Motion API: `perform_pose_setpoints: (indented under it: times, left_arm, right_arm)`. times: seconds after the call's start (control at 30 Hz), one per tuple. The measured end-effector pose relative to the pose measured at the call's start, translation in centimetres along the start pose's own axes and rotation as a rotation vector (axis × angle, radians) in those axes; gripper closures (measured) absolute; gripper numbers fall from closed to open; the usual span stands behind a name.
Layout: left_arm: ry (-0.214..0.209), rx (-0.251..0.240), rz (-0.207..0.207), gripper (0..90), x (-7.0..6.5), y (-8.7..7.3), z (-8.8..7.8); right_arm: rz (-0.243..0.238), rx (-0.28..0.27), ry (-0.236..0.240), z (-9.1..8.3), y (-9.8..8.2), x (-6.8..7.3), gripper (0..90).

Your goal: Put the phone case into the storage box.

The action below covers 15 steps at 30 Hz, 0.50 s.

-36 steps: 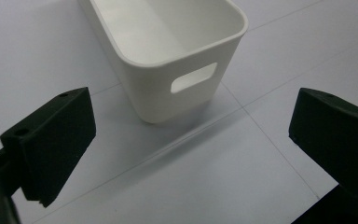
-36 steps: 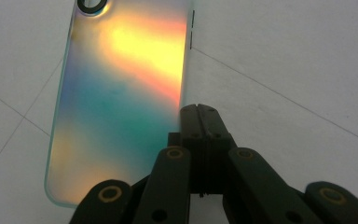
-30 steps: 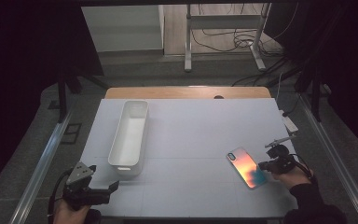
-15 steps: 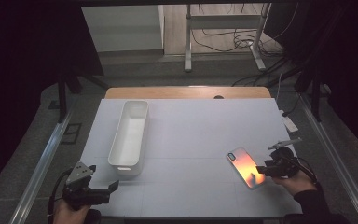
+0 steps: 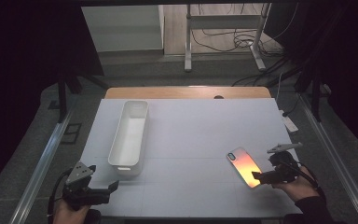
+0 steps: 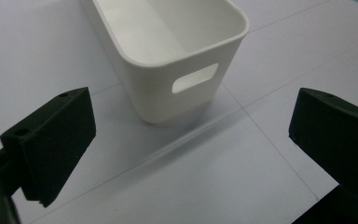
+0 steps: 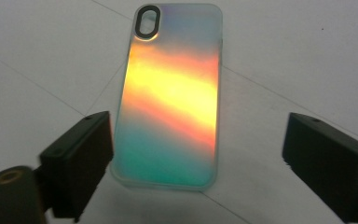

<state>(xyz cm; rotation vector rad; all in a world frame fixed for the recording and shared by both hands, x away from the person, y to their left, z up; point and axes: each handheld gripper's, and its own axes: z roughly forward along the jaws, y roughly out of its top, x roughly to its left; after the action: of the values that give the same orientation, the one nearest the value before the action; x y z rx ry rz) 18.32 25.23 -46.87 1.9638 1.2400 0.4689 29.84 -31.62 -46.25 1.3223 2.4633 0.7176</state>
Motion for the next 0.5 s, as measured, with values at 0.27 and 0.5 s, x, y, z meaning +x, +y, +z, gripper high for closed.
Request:
perform_pose_setpoints:
  times: [0.27, 0.5]
  left_arm:
    - [0.001, 0.000, 0.001, 1.1, -0.02, 0.00, 0.00]
    - [0.001, 0.002, 0.004, 1.1, -0.04, 0.01, 0.02]
  right_arm:
    - [-0.001, -0.020, -0.016, -0.61, -0.28, 0.46, 0.0]
    - [-0.008, -0.010, -0.015, -0.37, -0.20, 0.67, 0.0]
